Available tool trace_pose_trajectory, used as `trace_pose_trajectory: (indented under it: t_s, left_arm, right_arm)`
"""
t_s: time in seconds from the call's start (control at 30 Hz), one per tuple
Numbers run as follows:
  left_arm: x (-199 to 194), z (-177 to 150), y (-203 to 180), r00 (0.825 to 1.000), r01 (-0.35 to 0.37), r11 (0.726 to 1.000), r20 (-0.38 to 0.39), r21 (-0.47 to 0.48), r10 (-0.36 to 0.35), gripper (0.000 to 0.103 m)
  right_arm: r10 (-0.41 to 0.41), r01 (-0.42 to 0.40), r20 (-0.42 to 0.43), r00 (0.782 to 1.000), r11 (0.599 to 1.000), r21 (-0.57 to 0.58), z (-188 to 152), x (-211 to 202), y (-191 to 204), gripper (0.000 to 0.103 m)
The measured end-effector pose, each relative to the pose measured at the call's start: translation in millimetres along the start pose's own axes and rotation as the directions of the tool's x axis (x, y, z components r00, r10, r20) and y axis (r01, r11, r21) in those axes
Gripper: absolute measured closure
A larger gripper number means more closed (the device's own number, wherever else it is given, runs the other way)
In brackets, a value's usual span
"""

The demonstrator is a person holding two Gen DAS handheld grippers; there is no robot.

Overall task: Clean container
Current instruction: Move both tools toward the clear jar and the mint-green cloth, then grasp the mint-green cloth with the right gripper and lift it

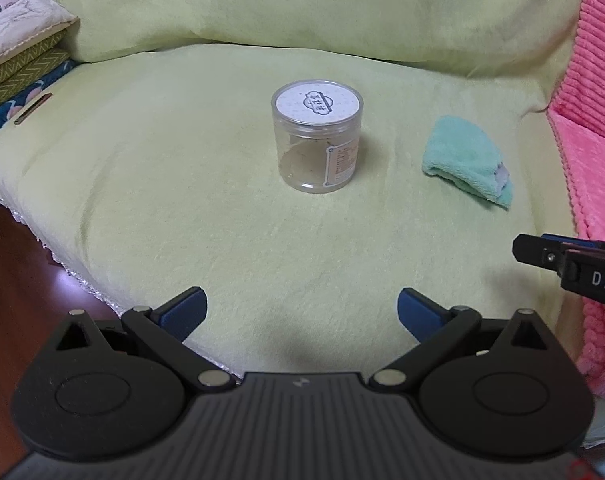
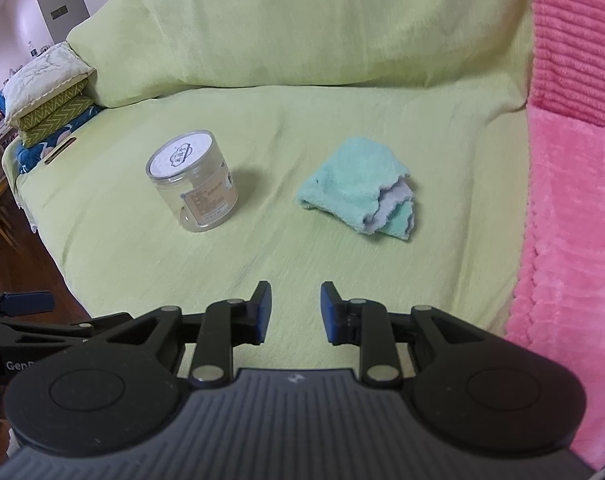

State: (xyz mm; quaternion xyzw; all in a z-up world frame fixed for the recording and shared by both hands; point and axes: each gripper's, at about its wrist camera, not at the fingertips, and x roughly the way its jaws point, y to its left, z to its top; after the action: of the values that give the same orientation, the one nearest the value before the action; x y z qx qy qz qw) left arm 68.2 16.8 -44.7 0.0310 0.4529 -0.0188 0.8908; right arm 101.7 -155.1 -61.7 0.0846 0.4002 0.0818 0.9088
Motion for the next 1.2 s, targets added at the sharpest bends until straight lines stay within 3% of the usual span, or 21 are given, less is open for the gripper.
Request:
trace_pose_trajectory:
  t_s: [0.57,0.77,0.93,1.1,1.2]
  left_arm:
    - [43,10,1,0.999,0.011,1.0,-0.038,0.015,-0.01,0.001]
    - [61,10,2,0.999,0.019,0.999,-0.048,0.036,-0.017,0.001]
    - [73,12,6,0.999,0.024,0.998,-0.037,0.051,-0.023,0.001]
    - [79,17,6,1.0,0.025,0.996,0.001,0.08,-0.025,0.001]
    - [82,23,5,0.999,0.035,0.995,0.036,0.089,-0.038,0.001]
  right_arm:
    - [0.009,-0.009,-0.01,1.0,1.0,0.0,10,31,-12,0.08]
    - [-0.017,0.021,0.024,1.0,0.984,-0.175,17,47,-7,0.08]
    - [-0.048,0.094,0.12,0.992,0.906,-0.413,28,64,3,0.08]
    - [-0.1,0.148,0.112,0.989,0.77,-0.621,31,109,16,0.083]
    - [-0.121,0.162,0.109,0.987,0.72,-0.675,31,130,18,0.086]
